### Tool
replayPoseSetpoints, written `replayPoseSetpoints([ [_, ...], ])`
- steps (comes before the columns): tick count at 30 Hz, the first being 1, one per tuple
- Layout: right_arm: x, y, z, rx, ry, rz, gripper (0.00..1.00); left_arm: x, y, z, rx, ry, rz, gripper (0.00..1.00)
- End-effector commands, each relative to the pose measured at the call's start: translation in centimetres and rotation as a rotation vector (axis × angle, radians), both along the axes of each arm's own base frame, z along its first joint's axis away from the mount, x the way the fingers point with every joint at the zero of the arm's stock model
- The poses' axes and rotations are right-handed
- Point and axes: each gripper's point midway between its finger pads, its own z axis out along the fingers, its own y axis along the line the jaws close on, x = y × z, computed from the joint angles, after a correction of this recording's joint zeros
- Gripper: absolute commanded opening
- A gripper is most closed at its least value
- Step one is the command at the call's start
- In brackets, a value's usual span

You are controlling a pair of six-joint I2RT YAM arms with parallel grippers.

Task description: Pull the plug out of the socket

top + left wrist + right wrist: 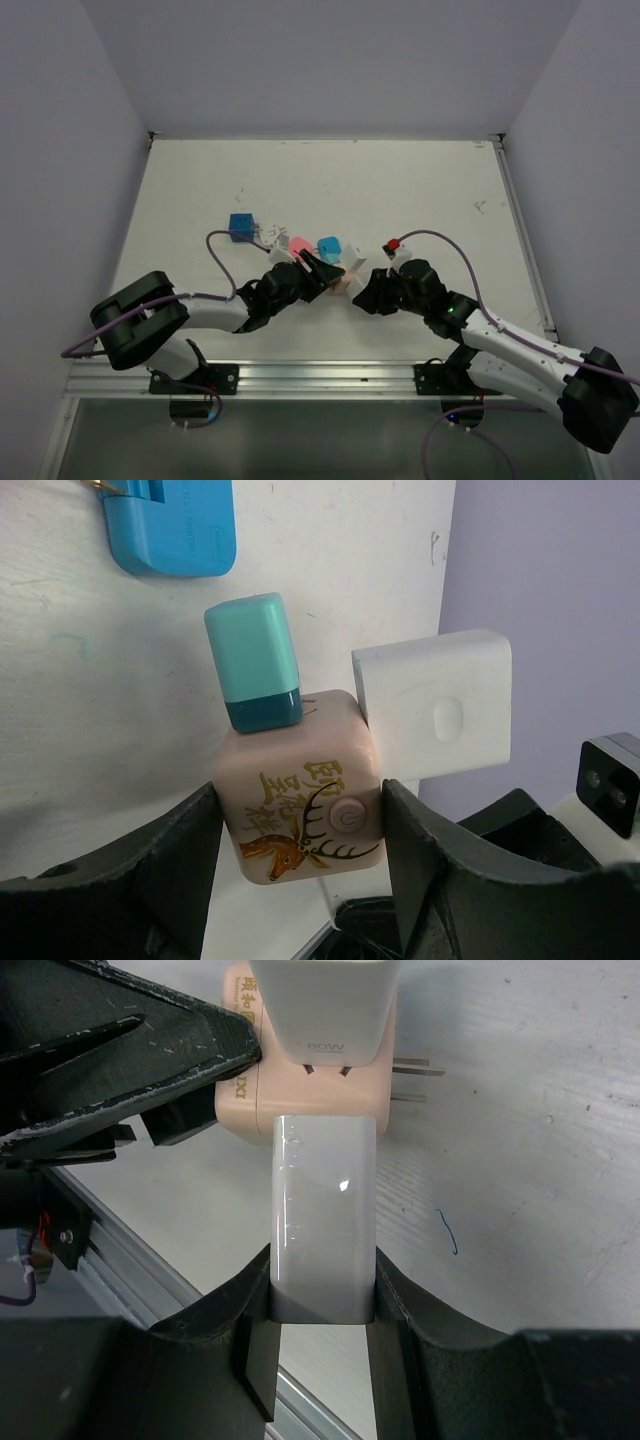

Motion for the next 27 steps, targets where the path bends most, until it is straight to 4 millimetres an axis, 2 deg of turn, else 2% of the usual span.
replayPoseSetpoints([
  [1, -2.4, -1.4, -2.0, -0.038, 0.124, -0.012, 0.00, 4.0, 4.3, -1.8, 0.142, -0.088, 0.228, 0.00],
  [5, -3.0, -1.4, -2.2, -0.015, 0.185, -0.039, 0.00, 4.1, 4.7, -3.1, 0.161, -0.072, 0.244, 0.00],
  [10, -3.4, -1.9, -1.8, -0.026, 0.202, -0.057, 0.00, 4.7, 4.6, -3.1, 0.222, -0.108, 0.236, 0.00],
  [15, -3.3, -2.0, -1.9, -0.032, 0.207, -0.068, 0.00, 4.2, 4.9, -4.5, 0.237, -0.081, 0.223, 0.00],
  [17, -3.1, -1.8, -2.2, -0.020, 0.193, -0.071, 0.00, 3.5, 4.4, -4.8, 0.219, -0.071, 0.183, 0.00],
  [21, -2.6, -1.3, -2.3, 0.001, 0.188, -0.078, 0.00, 2.4, 2.2, -4.6, 0.165, -0.035, 0.074, 0.00],
  [23, -2.2, -1.1, -2.3, 0.007, 0.179, -0.085, 0.00, 1.5, 1.5, -4.9, 0.141, 0.006, 0.027, 0.10],
  [24, -2.0, -1.1, -2.3, 0.004, 0.175, -0.089, 0.00, 1.3, 1.4, -4.9, 0.134, 0.015, 0.017, 0.23],
  [26, -1.8, -1.1, -2.3, 0.002, 0.168, -0.090, 0.00, 0.5, 1.1, -5.0, 0.113, 0.042, -0.014, 0.34],
  [27, -1.8, -1.0, -2.3, 0.002, 0.167, -0.091, 0.00, 0.3, 0.9, -5.1, 0.108, 0.048, -0.025, 0.42],
])
